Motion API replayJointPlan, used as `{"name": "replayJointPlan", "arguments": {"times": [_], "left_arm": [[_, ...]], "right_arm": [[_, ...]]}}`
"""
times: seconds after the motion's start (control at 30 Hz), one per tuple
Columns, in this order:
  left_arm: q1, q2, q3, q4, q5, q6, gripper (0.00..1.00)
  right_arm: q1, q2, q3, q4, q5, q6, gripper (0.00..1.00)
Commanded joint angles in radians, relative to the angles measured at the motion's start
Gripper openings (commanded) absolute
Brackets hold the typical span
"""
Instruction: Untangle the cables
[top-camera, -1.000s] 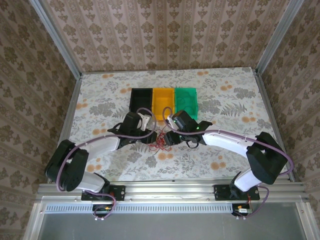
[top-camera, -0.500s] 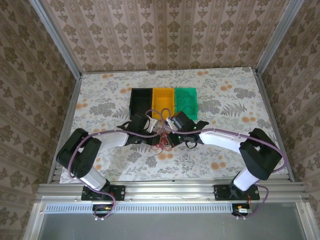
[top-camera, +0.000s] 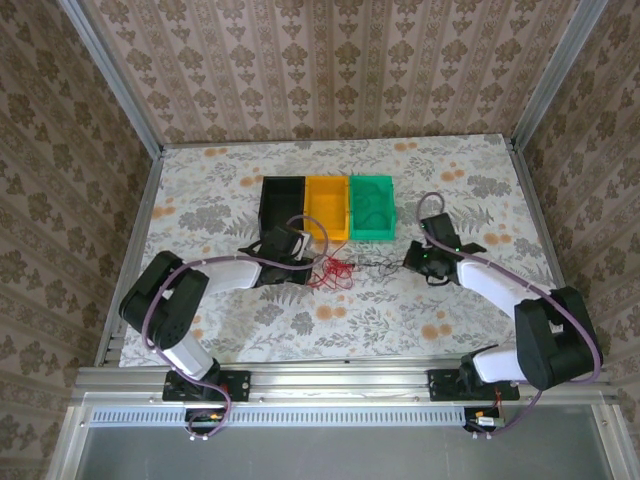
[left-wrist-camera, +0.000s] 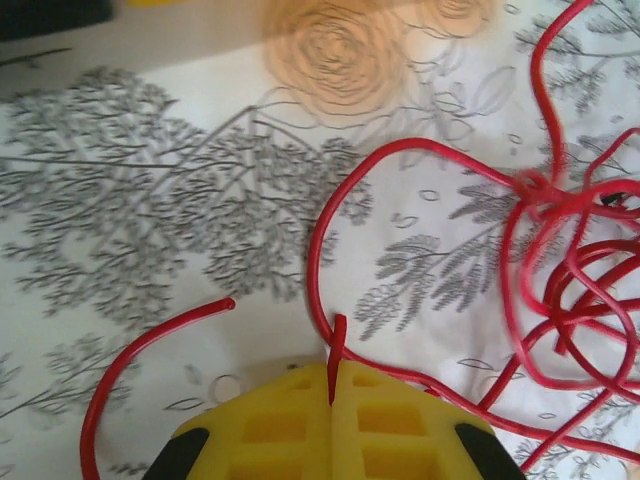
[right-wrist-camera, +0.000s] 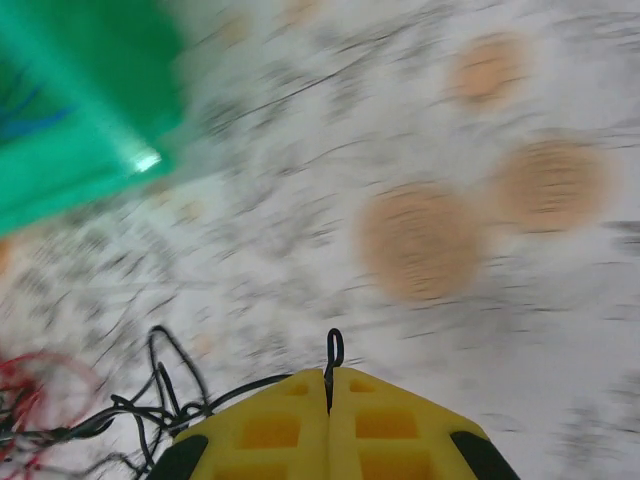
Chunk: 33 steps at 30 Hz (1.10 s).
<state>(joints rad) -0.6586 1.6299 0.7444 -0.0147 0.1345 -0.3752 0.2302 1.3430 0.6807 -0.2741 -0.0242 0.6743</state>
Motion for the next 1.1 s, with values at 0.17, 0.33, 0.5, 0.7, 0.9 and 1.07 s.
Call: {"name": "replayJointPlan", "arguments": {"times": [0.17,0.33,0.5,0.7,0.9,1.07], "left_arm": [[0.075,-0.037,-0.062,-0.152,-0.177,-0.117,0.00],[0.046,-0.058,-0.052,-0.128,-0.121,-0.044,0.00],[-0.030,-0.101,-0.011,-0.124,-0.099,0.060,0.13],[-0.159,-0.262,0.020,-0.093,-0.223,0.229,0.55],[-0.229,-0.138,0.234,-0.117,-0.099,0.306,0.65],[-0.263,0.124,0.455,-0.166,0.004,0.332,0.63]], "right_arm": [[-0.252,-0.051,-0.042,-0.131,0.047,0.068,0.00],[-0.290,-0.037,-0.033,-0.106,-0.048,0.007,0.00],[-0.288,-0.025,-0.047,-0.057,-0.113,0.004,0.01],[-0.233,-0.002,-0.049,-0.024,-0.152,-0.027,0.02],[-0.147,0.055,-0.032,-0.001,-0.196,-0.059,0.02],[-0.115,0.065,-0.063,0.041,-0.201,-0.037,0.02]]}}
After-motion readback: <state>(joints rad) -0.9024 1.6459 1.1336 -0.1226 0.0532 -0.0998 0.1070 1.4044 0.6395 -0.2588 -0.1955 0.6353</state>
